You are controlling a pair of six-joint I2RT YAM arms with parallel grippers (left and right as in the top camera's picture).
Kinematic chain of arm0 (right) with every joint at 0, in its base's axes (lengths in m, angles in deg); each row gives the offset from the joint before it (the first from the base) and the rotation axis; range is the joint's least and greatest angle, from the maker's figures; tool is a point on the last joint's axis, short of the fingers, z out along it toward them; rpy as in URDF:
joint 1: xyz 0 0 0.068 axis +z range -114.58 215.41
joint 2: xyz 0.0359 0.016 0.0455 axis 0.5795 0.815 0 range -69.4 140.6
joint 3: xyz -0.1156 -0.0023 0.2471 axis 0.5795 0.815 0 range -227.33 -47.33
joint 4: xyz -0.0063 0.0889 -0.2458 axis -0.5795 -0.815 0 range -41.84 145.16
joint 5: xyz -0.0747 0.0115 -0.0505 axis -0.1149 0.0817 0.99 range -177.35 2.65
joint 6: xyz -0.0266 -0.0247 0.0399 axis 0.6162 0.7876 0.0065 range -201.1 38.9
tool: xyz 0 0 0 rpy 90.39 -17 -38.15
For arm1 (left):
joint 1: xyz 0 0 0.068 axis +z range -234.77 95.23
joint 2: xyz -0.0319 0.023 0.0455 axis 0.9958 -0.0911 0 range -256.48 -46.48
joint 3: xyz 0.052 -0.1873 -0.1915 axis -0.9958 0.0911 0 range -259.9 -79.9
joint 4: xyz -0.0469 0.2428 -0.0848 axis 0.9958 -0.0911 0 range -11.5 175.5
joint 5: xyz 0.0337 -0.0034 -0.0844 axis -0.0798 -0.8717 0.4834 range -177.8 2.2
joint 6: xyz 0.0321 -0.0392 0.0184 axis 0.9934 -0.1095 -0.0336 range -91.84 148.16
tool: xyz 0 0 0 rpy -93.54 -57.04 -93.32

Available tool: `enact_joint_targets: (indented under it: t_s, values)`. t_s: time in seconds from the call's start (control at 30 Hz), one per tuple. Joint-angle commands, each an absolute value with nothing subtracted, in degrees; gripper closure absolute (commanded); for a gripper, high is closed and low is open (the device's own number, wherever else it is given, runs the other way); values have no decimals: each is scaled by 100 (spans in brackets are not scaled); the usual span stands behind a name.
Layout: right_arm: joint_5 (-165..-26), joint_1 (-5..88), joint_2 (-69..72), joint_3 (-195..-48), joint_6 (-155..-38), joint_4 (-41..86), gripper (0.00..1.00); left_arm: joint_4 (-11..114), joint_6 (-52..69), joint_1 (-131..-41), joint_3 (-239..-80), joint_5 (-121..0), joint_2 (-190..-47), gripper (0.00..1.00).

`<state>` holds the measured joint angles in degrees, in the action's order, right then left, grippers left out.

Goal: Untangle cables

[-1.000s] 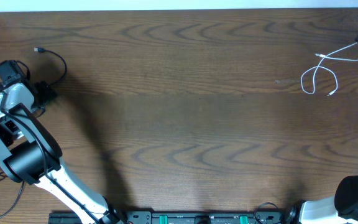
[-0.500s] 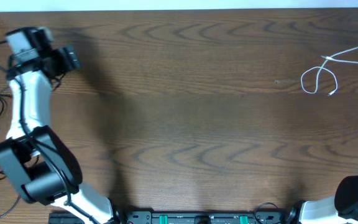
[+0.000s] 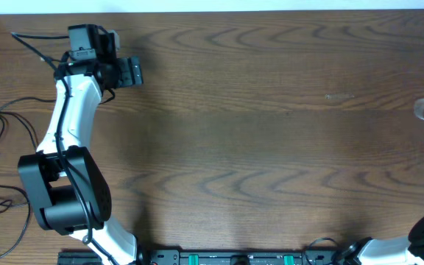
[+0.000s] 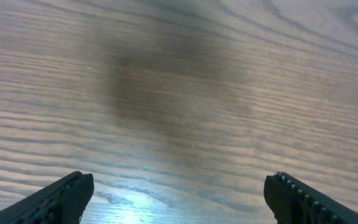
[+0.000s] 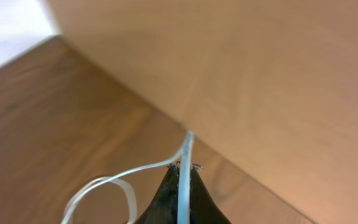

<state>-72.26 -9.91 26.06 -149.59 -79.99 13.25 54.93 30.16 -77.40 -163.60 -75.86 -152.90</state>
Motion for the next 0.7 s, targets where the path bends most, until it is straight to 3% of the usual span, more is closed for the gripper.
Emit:
enact_joint_targets:
  t_s: [0.0, 0.17, 0.6, 0.63, 0.67]
  values:
    - [-7423, -1430, 2693, -14920, -7746, 1345, 99, 5425, 3117, -7877, -16321, -7562, -15331, 8]
    - [-8625, -1716, 2724, -14920, -7588, 1268, 99, 5445, 3114, -8019, -16312, -7562, -15331, 8]
    - [-8911, -1629, 3395, -14920, -7892, 1098, 99, 5274, 3114, -8026, -16310, -7559, -15331, 8]
    - [-8926, -1629, 3441, -14920, -7894, 1074, 96, 5252, 3112, -8026, -16310, -7557, -15331, 8]
    - [-8926, -1629, 3469, -14920, -7894, 1041, 84, 5233, 3112, -8026, -16310, -7557, -15331, 8]
